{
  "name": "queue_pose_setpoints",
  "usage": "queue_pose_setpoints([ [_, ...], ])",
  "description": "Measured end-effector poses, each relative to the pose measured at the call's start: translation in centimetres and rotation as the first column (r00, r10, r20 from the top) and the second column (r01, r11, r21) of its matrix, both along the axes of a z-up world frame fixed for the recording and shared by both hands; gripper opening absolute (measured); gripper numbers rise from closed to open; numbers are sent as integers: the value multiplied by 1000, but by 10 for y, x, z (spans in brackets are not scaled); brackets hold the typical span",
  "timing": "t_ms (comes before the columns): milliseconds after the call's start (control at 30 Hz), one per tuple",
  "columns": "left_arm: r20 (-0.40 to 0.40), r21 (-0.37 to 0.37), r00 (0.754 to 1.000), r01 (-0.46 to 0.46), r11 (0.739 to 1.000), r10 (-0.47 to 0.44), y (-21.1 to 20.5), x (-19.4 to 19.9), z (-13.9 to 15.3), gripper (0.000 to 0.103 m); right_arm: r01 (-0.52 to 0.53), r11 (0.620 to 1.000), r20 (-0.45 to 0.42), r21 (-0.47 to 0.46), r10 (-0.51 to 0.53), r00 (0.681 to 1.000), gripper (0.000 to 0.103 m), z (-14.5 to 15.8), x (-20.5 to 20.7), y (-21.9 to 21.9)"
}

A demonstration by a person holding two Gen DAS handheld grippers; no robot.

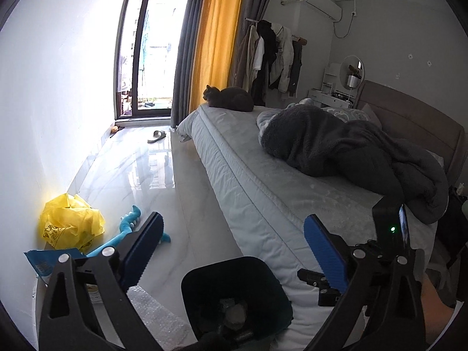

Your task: Collect trash

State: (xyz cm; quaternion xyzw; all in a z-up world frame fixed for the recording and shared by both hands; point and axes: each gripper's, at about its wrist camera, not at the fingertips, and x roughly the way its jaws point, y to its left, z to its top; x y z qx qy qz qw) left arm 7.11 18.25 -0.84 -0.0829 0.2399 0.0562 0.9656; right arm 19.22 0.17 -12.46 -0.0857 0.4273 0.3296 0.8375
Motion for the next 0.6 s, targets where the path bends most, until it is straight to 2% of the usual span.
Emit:
queue_pose_setpoints([
  [100,26,-4,1000,2,1000,-2,-12,-7,7,99,44,999,45,27,-46,998,91,19,-7,-26],
  [300,44,51,999,-13,999,11,-39,-21,22,100,149,985,129,92,-160,979,97,64,-19,-91],
  [400,35,62,999,-12,998,10,-49,-30,21,100,189,976,203,111,-209,957,99,89,-33,-124],
  [500,31,30,999,-11,999,10,-55,-36,23,100,220,967,272,126,-246,930,100,109,-49,-151],
  [600,46,86,999,-19,996,15,-67,-44,30,100,246,956,338,163,-288,896,100,130,-70,-180],
])
